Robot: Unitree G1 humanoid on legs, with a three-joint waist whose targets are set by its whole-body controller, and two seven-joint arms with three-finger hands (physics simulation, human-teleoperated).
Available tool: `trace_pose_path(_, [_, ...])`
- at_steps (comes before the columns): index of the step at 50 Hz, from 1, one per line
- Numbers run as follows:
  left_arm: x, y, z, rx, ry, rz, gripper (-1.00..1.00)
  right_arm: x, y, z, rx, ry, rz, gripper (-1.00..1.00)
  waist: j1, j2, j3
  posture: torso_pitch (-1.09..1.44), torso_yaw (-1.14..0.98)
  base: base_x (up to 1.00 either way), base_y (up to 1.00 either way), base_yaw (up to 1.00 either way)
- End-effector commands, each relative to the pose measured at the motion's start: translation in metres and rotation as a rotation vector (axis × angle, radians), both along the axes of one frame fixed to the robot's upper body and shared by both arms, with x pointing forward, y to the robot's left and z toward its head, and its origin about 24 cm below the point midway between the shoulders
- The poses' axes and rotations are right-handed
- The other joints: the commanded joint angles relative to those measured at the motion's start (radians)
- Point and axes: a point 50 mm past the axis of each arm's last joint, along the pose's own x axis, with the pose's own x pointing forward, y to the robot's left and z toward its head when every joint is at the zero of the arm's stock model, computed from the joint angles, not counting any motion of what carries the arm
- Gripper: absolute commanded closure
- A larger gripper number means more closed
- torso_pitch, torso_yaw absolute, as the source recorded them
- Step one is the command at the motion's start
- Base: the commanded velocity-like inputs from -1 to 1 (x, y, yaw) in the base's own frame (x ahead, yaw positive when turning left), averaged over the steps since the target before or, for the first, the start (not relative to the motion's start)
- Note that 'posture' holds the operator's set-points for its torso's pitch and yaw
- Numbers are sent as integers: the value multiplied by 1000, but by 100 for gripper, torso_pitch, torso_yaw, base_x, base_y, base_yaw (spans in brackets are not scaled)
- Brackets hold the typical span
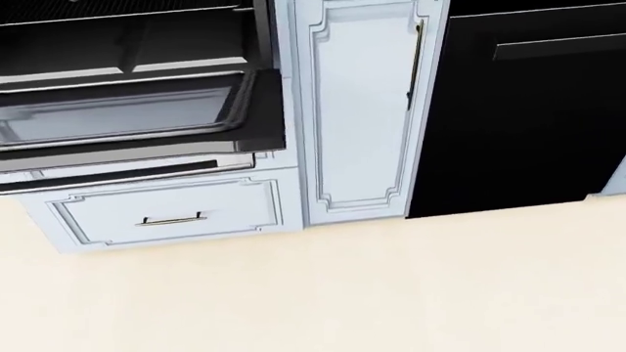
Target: Close the oven door.
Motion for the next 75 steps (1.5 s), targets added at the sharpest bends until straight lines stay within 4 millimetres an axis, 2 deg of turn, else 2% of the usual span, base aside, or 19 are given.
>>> trace_pose_path(1, [5, 3, 5, 25, -44, 0, -100, 9, -3, 7, -19, -53, 12, -100, 4, -16, -15, 0, 0, 9, 41, 0])
trace_pose_path(2, [6, 3, 6, 25, -45, 1, -100, 9, -3, 7, -18, -54, 13, -100, 5, -2, -8, 0, 0, 9, 41, 0])
trace_pose_path(5, [6, 3, 6, 23, -46, 2, -100, 9, -3, 7, -16, -55, 9, -100, 12, -25, -10, 0, 0, 9, 41, 0])
trace_pose_path(15, [5, 3, 5, 23, -45, 3, -100, 7, -3, 6, -10, -52, 4, -100, 14, -158, -8, 0, 0, 4, 43, 0])
trace_pose_path(16, [5, 3, 5, 22, -45, 4, -100, 7, -3, 6, -11, -53, 4, -100, 11, -123, -2, 0, 0, 2, 44, 0])
trace_pose_path(20, [6, 3, 6, 21, -48, 3, -100, 10, -4, 7, -10, -56, 3, -100, -7, -131, -14, 0, 0, 2, 44, 0])
trace_pose_path(23, [6, 3, 6, 21, -48, 4, -100, 11, -4, 8, -9, -56, 1, -100, -7, -107, -5, 0, 0, 2, 44, 0])
trace_pose_path(26, [7, 4, 6, 21, -48, 6, -100, 11, -5, 8, -7, -55, -1, -100, -6, -56, -2, 0, 0, 1, 44, 0])
trace_pose_path(28, [6, 3, 6, 21, -46, 5, -100, 11, -5, 8, -7, -54, 0, -100, 0, 24, -23, 0, 0, 0, 44, 0])
trace_pose_path(44, [7, 5, 6, 18, -52, 8, -100, 12, -5, 8, -6, -58, 0, -100, -1, -164, -5, 0, 0, 0, 44, 0])
trace_pose_path(45, [7, 5, 6, 18, -53, 9, -100, 12, -5, 8, -7, -58, 0, -100, -13, -122, -7, 0, 0, 0, 45, 0])
trace_pose_path(48, [6, 4, 6, 18, -50, 8, -100, 10, -4, 7, -8, -54, 1, -100, -13, -140, -16, 0, 0, 0, 45, 0])
trace_pose_path(51, [7, 5, 6, 19, -49, 7, -100, 10, -3, 7, -8, -56, 1, -100, -9, -113, -7, 0, 0, 0, 44, 0])
trace_pose_path(55, [6, 4, 6, 19, -51, 7, -100, 8, -2, 7, -7, -54, 0, -100, -7, -32, -6, 0, 0, 0, 44, 0])
trace_pose_path(57, [6, 4, 6, 19, -51, 7, -100, 10, -3, 7, -6, -55, 1, -100, -8, 28, -36, 0, 0, 0, 45, 0])
trace_pose_path(59, [7, 4, 6, 19, -52, 8, -100, 10, -3, 7, -7, -55, 0, -100, 5, -5, -5, 0, 0, 0, 45, 0])
trace_pose_path(72, [6, 3, 6, 18, -53, 5, -100, 11, -4, 8, -6, -54, 1, -100, -1, -156, -4, 0, 0, 0, 45, 0])
trace_pose_path(74, [6, 3, 6, 18, -54, 6, -100, 11, -4, 8, -6, -53, 2, -100, -11, -126, -7, 0, 0, 0, 45, 0])
trace_pose_path(75, [6, 3, 6, 18, -54, 6, -100, 10, -4, 7, -6, -53, 3, -100, -8, -136, -7, 0, 0, 0, 45, 0])
